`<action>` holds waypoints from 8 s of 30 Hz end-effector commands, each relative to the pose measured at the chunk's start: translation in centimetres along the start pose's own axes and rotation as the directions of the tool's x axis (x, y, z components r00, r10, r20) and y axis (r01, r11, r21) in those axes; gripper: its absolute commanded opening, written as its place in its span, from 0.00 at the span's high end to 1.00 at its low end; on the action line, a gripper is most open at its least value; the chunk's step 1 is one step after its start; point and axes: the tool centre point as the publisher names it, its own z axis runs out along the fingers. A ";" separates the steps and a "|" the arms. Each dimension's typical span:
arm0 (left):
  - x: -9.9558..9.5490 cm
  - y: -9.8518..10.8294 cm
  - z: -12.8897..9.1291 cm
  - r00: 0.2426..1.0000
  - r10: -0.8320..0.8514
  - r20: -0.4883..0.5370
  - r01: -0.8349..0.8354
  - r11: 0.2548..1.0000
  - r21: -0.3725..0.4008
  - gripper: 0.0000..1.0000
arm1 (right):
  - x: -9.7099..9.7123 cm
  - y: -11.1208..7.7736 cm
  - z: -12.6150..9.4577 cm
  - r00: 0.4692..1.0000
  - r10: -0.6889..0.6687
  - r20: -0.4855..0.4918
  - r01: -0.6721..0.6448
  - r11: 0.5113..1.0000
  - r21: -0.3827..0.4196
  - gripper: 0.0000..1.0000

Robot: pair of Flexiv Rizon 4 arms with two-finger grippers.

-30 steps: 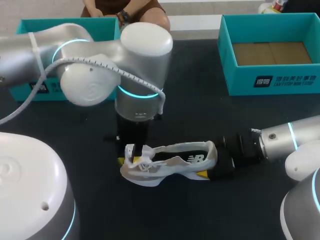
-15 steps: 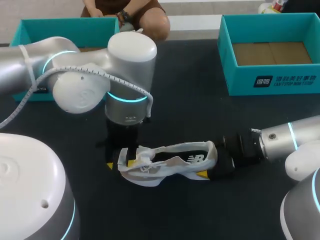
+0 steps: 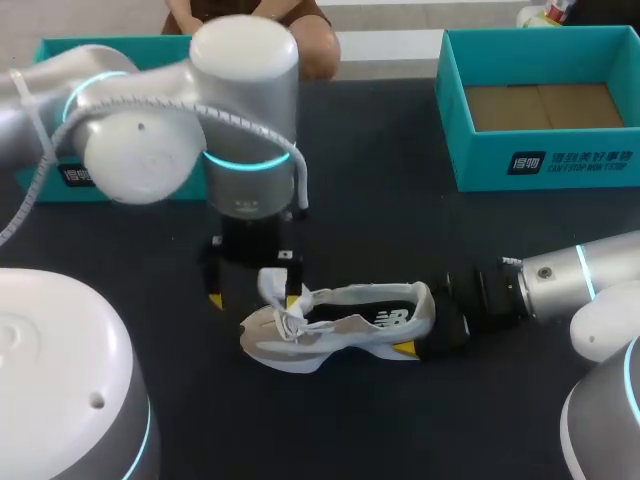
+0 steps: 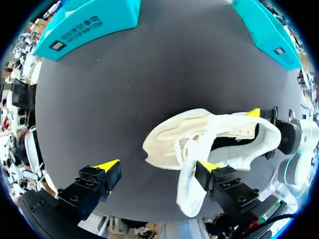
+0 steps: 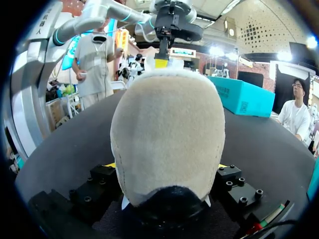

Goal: Take the shoe out of the shoebox, open the shoe tongue, remove and reinsert the insole, then place the shoe into the shoebox

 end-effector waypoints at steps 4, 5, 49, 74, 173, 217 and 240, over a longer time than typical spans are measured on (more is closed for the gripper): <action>1.5 -0.6 -4.3 0.884 0.468 -0.008 -0.468 0.883 0.028 0.00 | 0.0 -0.2 0.3 1.000 0.000 0.000 0.000 1.000 0.005 1.00; 2.1 -0.9 -5.1 0.810 0.586 -0.006 -0.586 0.810 0.030 0.00 | 0.0 -0.2 0.3 1.000 0.000 0.000 0.000 1.000 0.005 1.00; 13.5 1.1 -9.9 -0.640 0.761 0.105 -0.681 -0.625 0.381 1.00 | 0.0 -0.2 0.3 1.000 0.000 0.000 0.000 1.000 0.005 1.00; 14.7 1.4 -4.4 -0.600 0.793 0.107 -0.728 -0.596 0.339 1.00 | 0.0 -0.2 0.3 1.000 0.000 0.000 0.000 1.000 0.005 1.00; 15.7 -1.7 9.9 -0.313 0.950 0.007 -0.924 -0.306 0.229 0.61 | 0.0 -0.2 0.3 1.000 0.000 0.000 0.000 1.000 0.005 1.00; 12.4 -2.7 0.9 -0.167 0.986 0.008 -0.905 -0.157 0.395 1.00 | 0.0 -0.2 0.3 1.000 0.000 0.000 0.000 1.000 0.005 1.00; 15.4 -1.3 -1.8 -0.192 0.980 -0.045 -0.830 -0.137 0.541 1.00 | 0.0 -0.2 0.3 1.000 0.000 0.000 0.000 1.000 0.005 1.00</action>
